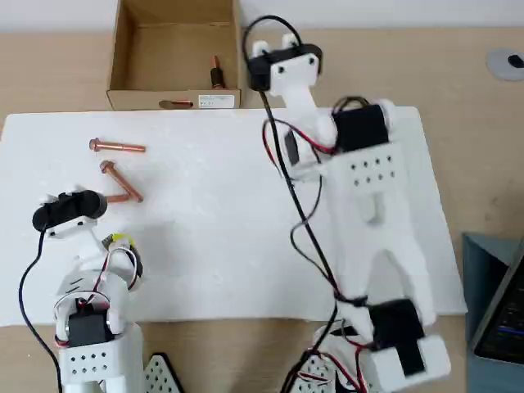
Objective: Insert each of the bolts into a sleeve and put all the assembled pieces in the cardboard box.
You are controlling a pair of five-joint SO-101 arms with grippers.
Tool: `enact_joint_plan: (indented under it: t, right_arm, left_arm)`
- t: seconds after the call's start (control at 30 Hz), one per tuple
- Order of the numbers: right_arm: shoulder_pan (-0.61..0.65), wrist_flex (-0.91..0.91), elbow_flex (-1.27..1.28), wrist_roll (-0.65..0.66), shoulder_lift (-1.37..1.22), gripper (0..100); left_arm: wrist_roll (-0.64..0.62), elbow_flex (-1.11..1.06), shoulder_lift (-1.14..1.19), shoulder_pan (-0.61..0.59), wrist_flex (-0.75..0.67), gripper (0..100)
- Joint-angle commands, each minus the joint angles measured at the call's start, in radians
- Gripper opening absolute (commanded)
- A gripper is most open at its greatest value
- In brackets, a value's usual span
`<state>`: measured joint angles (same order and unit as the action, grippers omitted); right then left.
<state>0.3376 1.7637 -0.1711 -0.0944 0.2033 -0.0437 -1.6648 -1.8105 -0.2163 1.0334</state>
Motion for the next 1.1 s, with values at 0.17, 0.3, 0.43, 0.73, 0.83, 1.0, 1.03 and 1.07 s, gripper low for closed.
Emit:
enact_joint_plan:
  t: [0.17, 0.3, 0.43, 0.73, 0.83, 1.0, 1.03, 1.07]
  right_arm:
    - [0.001, 0.015, 0.147, -0.215, 0.269, 0.9]
    - [-0.005, -0.003, 0.226, -0.253, 0.404, 0.9]
    - [-0.104, -0.046, 0.343, -0.264, 0.564, 0.9]
    - [-0.338, -0.153, 0.644, -0.221, 0.834, 0.9]
    - [-0.374, -0.184, 0.736, -0.221, 0.885, 0.9]
    - [-0.440, -0.261, 0.877, -0.221, 0.958, 0.9]
    - [-0.452, -0.273, 0.898, -0.221, 0.977, 0.9]
    - [-0.458, -0.287, 0.918, -0.221, 0.993, 0.9]
  left_arm:
    - [0.005, 0.006, -0.012, 0.002, -0.015, 0]
    - [0.002, 0.006, -0.012, 0.000, -0.015, 0]
    - [0.000, 0.009, -0.012, 0.000, -0.012, 0]
    - [-0.126, 0.236, -0.004, 0.000, 0.187, 0]
    - [-0.126, 0.282, -0.004, 0.002, 0.193, 0]
    - [-0.129, 0.367, 0.053, 0.002, 0.199, 0]
    - [-0.143, 0.391, 0.085, 0.002, 0.199, 0]
    - [-0.166, 0.423, 0.127, 0.002, 0.199, 0]
